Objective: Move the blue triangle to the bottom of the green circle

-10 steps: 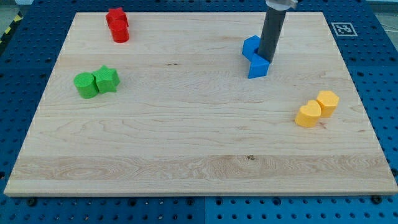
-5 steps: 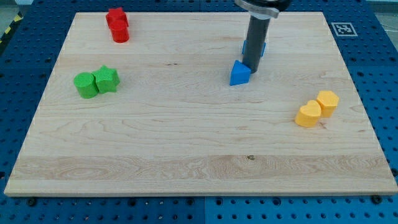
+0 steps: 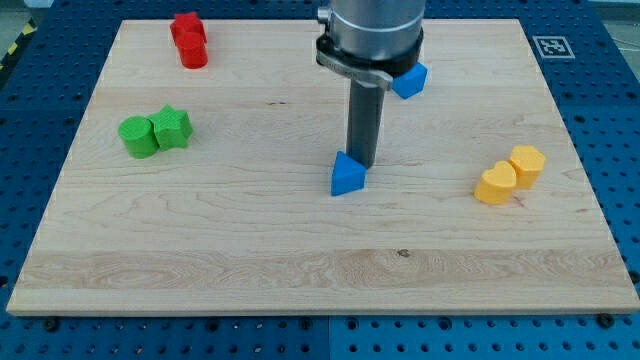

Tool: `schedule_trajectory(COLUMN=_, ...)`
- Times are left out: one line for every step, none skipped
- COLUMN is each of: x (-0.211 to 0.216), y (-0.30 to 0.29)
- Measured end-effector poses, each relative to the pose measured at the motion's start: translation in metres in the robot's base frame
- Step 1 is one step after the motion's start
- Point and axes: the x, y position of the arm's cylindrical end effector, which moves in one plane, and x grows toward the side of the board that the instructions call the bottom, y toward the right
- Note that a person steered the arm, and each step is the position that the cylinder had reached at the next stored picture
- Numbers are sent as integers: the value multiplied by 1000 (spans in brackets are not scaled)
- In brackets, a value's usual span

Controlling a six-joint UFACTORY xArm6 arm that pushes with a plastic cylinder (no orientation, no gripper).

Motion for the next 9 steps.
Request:
schedule_trajectory(x=23, y=-2)
schedule_trajectory(x=43, y=-5)
schedule_trajectory(x=43, y=-25)
schedule_trajectory(x=43, y=-48)
schedule_trajectory(x=30, y=-72)
schedule_trajectory(x=28, y=-98)
schedule_trajectory(x=31, y=-121)
schedule_trajectory(x=31, y=-150)
schedule_trajectory(x=50, y=-153)
